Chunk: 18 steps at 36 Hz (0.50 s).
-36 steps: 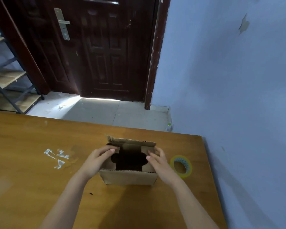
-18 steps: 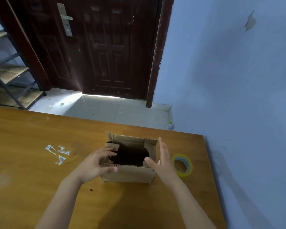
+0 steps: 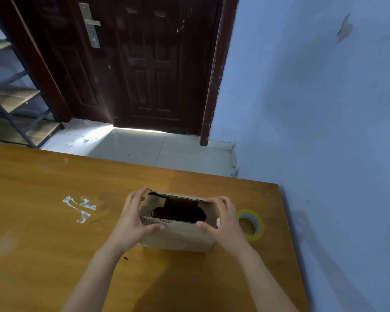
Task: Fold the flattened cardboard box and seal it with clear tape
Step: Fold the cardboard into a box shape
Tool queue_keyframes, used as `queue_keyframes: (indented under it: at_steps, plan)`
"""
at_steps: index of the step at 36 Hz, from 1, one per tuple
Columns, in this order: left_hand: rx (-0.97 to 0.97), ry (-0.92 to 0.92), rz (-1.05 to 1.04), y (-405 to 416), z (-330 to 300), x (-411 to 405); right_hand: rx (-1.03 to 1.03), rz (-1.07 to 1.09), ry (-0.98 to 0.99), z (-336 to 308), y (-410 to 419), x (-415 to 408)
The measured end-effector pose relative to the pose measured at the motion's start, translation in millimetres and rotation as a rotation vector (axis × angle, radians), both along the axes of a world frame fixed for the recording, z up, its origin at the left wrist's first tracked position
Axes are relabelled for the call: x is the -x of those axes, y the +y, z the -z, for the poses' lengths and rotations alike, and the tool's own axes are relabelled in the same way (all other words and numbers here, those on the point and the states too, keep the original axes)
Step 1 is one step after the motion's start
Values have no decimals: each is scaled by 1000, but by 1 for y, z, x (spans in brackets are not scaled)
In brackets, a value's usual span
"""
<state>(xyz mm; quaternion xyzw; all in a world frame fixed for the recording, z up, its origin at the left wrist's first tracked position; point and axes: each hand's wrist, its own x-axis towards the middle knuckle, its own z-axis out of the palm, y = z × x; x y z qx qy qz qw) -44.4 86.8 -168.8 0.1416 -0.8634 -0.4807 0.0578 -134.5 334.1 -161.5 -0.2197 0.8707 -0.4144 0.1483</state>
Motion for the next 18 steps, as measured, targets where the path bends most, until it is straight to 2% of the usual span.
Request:
queue_keyframes:
  at_steps: [6,9,13,16,18]
  plan:
    - [50,-1,51,-3,3,0,-74,-95,18,14,-5,-5]
    - [108,-71,91,-6,7,2,-56,-61,11,14,-8,-7]
    - [89,-78,99,-5,11,2,-71,-8,-10,16,-10,-6]
    - [65,-61,50,-2,19,3,-84,48,-63,21,-11,-9]
    - [51,-38,27,0,26,2,-64,72,-169,26,-13,-11]
